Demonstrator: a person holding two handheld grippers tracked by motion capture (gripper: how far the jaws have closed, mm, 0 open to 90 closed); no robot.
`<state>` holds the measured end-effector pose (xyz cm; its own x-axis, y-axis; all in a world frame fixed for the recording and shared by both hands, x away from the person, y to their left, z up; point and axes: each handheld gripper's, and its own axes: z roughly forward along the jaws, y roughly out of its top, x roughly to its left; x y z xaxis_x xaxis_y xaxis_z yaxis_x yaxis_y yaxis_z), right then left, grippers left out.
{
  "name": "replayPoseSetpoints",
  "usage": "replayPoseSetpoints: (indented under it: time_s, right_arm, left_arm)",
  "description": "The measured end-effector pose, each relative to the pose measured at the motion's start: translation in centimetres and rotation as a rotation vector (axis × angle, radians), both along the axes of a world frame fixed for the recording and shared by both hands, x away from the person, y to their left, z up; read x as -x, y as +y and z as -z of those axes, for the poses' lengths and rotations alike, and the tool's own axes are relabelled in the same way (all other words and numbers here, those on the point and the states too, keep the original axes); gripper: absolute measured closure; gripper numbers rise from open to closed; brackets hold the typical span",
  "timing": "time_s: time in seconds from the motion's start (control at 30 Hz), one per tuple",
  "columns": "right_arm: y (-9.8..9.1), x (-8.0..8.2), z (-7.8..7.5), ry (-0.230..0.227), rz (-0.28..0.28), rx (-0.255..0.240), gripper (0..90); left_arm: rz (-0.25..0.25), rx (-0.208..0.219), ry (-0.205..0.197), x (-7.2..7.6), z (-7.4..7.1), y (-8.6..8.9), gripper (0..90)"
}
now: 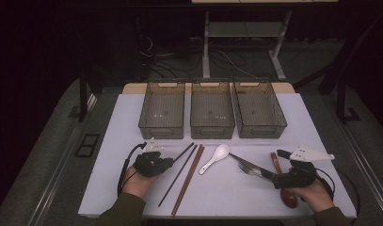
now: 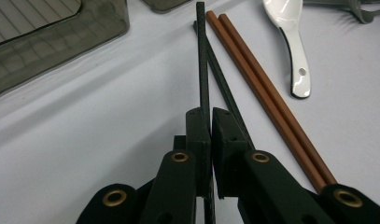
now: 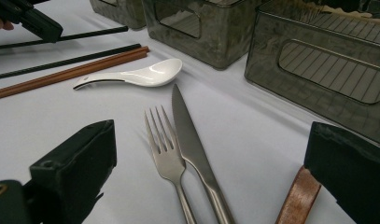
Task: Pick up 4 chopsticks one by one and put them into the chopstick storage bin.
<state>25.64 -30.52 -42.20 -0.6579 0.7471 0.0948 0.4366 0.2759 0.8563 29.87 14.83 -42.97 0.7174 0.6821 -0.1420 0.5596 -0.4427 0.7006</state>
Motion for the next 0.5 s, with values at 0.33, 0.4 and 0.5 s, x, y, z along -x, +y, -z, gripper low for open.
replayPoseSetpoints:
  time_s: [0.33, 0.4, 0.5]
  right_arm:
    - [-0.12, 0.27, 0.57, 0.021, -0.043, -0.021, 2.7]
    - [-0.12, 0.03, 0.74, 0.026, -0.048, -0.025, 2.7]
    - [-0.08, -0.17, 0.78, 0.03, -0.042, -0.032, 2.7]
  left_arm:
    - [0.073, -0.016, 0.009, 0.3, -0.37, -0.24, 85.8]
    - [0.084, -0.018, 0.002, 0.33, -0.59, -0.23, 85.8]
    - [0.097, -0.013, -0.005, 0.41, -1.02, -0.2, 85.8]
